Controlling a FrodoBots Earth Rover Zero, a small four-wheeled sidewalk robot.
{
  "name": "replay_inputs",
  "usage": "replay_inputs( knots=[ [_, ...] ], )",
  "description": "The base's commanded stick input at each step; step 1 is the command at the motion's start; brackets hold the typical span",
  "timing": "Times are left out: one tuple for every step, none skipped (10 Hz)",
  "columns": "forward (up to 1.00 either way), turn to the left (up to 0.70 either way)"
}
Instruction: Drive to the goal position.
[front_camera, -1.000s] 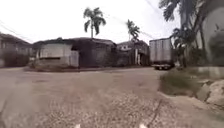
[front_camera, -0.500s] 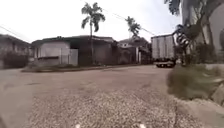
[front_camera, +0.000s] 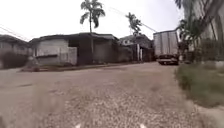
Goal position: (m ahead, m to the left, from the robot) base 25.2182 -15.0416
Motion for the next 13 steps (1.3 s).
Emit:
replay_inputs(
  knots=[
    [0.85,-0.34],
    [0.85,-0.34],
    [0.85,-0.34],
    [0.85,-0.34],
    [0.85,-0.34],
    [0.85,-0.11],
    [0.85,0.0],
    [0.85,0.0],
    [0.85,0.0],
    [0.85,0.0],
    [0.85,0.0],
    [0.85,0.0],
    [0.85,0.0]
  ],
)
